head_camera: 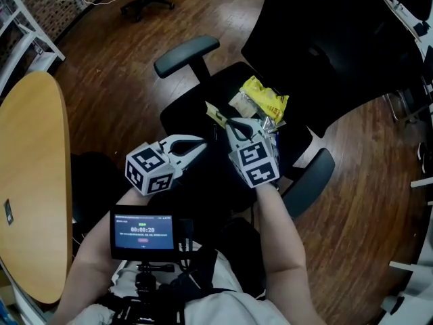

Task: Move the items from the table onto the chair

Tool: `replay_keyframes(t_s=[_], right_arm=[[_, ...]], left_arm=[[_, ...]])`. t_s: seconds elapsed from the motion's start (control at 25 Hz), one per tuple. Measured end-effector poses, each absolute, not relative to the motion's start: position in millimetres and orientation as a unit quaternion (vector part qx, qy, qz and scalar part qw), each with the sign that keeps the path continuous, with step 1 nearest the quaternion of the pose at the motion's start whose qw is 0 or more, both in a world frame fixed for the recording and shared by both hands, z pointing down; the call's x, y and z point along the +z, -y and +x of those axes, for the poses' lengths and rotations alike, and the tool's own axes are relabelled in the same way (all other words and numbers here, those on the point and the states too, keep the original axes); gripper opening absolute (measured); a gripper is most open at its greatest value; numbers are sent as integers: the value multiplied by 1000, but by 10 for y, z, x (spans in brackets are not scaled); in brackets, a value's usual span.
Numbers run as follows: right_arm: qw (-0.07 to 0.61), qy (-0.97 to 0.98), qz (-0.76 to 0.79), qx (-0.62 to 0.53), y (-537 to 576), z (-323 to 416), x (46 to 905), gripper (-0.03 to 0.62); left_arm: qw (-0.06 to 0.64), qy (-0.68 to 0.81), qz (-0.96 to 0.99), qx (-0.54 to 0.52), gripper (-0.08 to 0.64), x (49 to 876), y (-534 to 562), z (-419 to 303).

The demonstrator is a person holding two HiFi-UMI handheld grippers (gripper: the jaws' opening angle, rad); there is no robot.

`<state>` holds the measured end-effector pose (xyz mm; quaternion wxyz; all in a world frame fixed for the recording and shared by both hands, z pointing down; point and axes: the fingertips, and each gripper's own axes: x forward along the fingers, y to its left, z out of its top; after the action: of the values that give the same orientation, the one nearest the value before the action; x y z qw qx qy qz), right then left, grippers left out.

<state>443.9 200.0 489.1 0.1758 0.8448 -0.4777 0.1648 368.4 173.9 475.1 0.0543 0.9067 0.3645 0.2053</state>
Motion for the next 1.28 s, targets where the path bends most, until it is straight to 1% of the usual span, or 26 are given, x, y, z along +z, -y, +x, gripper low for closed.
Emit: replay_keyframes(t_s=[0.12,0.32,0.44,0.52,0.56,0.84,0.96,1.12,1.2,1.28], right_arm=[[207,446,848,200,-2146,4565,5139,3],[312,366,839,254,-2474,4782,5511,11],[333,354,832,268,-2545,4801,5657,19],[327,364,826,280,-2533,4770,5731,99],[324,368,824,285,-2523,4755,5753,103],[311,375,824,290,-2490,4719,5762,101],[287,379,831,289,-2466,4699,5706,100],[205,412,850,256,-2267,4626,5421,97],[159,428,860,229,-2154,4590,5200,52],[121,443,865,201,-2046,4544,4947,21]], left_arm=[[51,-379,899,211,11,4834,-1875,3673],[57,-388,892,223,11,4937,-1987,3686],[58,-388,891,227,11,4968,-1983,3662],[60,-385,892,228,11,4977,-1950,3664],[62,-383,893,229,11,4979,-1930,3667],[68,-376,896,225,11,4952,-1867,3673],[70,-373,899,219,11,4912,-1833,3681],[73,-360,907,207,11,4820,-1720,3715],[75,-355,910,201,11,4763,-1668,3739],[76,-352,912,194,11,4705,-1631,3754]])
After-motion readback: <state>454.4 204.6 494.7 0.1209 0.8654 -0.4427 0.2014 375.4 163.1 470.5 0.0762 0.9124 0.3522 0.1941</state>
